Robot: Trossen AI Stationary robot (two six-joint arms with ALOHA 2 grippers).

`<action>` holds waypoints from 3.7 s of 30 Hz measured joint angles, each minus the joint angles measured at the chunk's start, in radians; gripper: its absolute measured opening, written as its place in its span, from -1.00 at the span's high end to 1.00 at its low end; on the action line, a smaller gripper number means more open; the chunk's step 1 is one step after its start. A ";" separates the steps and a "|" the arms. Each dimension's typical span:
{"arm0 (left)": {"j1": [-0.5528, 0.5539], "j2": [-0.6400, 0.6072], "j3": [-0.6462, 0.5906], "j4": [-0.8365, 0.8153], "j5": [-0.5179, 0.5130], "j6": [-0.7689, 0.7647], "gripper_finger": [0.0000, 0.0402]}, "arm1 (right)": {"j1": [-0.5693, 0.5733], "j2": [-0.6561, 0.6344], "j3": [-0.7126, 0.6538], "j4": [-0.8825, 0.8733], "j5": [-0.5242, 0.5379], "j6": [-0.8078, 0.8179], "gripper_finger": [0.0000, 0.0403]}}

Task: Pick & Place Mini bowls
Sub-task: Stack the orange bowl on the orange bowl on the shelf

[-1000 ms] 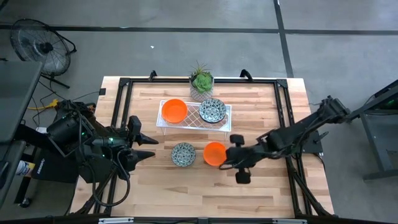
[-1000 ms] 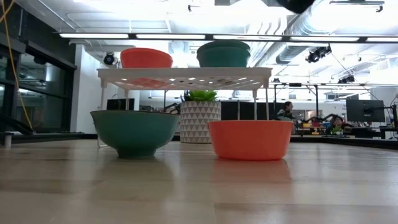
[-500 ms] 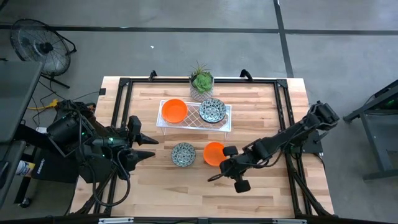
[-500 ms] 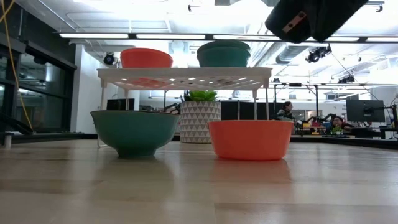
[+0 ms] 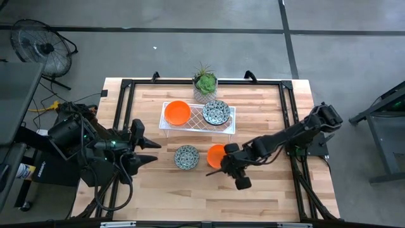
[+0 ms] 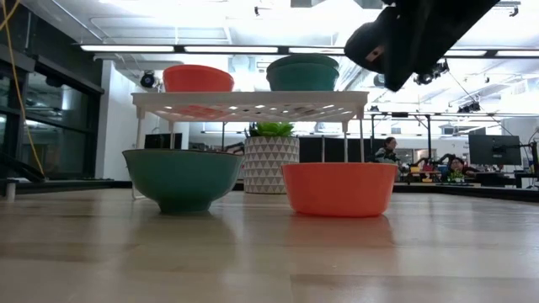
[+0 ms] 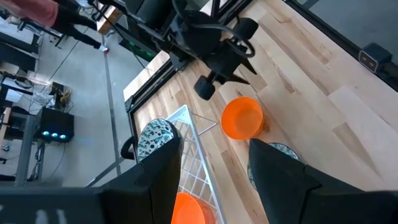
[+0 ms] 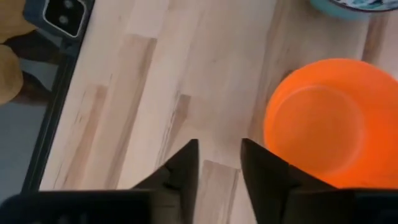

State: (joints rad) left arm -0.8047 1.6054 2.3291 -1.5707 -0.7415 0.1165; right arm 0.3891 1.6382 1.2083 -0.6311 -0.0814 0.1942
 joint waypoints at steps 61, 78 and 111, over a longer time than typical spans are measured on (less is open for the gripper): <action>0.000 0.001 0.000 0.000 0.078 0.033 0.08 | -0.036 0.346 0.230 -0.256 0.120 -0.192 0.08; 0.000 0.001 0.000 0.000 0.077 0.036 0.08 | -0.048 0.346 0.200 -0.204 0.152 -0.147 0.64; 0.000 0.001 0.000 0.000 0.078 0.035 0.08 | 0.027 0.318 0.364 -0.361 0.072 0.010 1.00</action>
State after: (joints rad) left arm -0.8051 1.6062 2.3289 -1.5711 -0.6636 0.1518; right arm 0.4160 1.9564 1.5725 -0.9920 -0.0095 0.2039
